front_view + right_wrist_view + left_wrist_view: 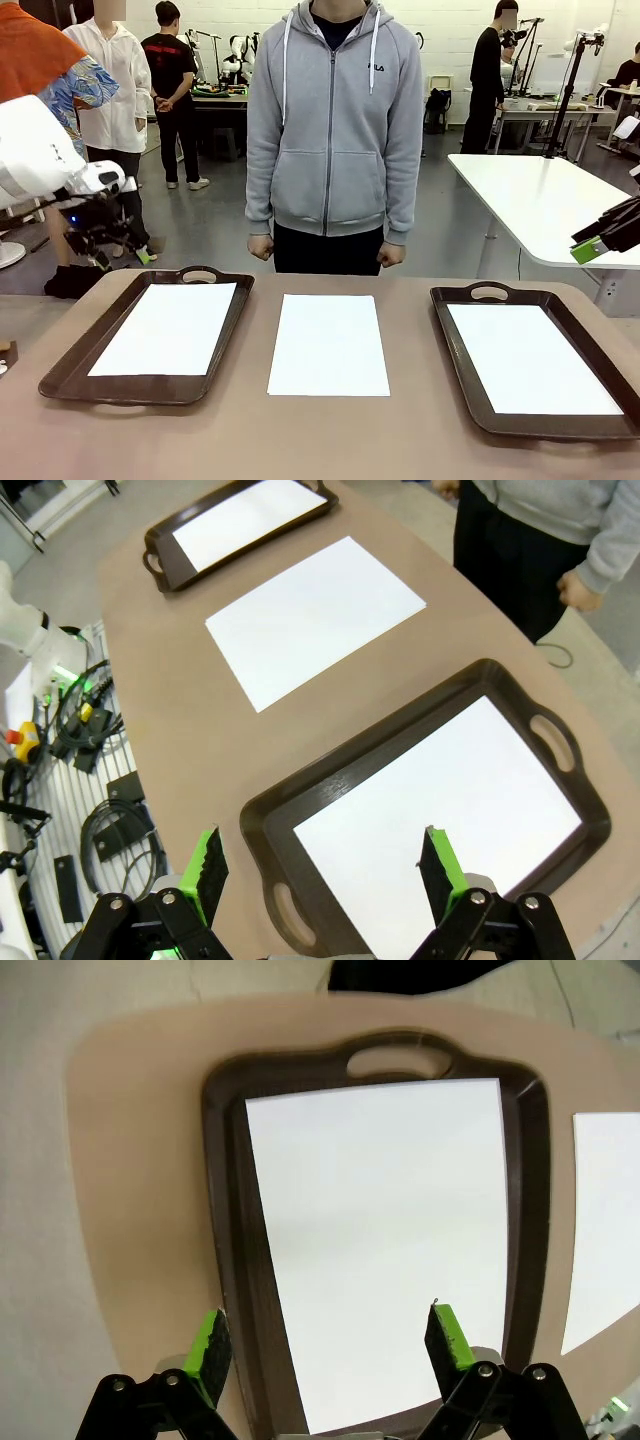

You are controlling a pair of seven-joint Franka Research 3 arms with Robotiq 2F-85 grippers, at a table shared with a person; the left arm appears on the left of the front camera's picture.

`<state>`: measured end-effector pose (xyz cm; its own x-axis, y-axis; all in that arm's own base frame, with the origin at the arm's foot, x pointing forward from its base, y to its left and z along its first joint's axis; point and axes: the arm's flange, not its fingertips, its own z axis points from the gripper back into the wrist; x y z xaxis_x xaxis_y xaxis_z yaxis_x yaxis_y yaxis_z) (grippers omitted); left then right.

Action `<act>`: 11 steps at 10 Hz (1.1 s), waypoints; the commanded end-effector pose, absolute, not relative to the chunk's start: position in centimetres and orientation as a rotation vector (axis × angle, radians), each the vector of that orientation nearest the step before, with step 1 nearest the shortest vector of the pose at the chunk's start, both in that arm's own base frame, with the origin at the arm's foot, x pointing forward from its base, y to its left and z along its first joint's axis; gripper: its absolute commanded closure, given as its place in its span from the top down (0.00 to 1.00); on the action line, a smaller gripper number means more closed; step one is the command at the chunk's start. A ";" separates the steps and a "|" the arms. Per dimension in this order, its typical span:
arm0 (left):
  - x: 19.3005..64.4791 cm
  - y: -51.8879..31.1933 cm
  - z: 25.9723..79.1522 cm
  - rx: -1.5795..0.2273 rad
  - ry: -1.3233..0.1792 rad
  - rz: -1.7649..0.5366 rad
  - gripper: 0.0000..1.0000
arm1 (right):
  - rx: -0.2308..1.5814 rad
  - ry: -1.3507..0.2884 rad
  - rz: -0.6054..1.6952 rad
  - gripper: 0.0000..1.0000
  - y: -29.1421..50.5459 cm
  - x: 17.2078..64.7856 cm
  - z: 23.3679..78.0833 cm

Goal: Sort the A4 documents.
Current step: Receive the A4 Paper.

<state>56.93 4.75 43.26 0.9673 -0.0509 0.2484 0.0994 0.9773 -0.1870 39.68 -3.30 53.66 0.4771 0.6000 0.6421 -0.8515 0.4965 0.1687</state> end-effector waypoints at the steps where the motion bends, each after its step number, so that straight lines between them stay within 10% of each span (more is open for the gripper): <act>1: 52.6 3.1 44.0 -0.150 -0.317 -0.072 1.00 | 0.515 -0.550 0.938 1.00 -3.2 39.7 53.6; 11: 42.5 -1.8 55.8 -0.277 -0.759 -0.534 1.00 | 0.515 -0.550 0.938 1.00 -3.2 39.7 53.6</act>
<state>43.33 -1.65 57.00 0.6227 -0.3409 0.7042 0.5216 0.8518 -0.0489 39.69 -3.27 53.65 0.4768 0.6004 0.6420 -0.8518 0.4960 0.1688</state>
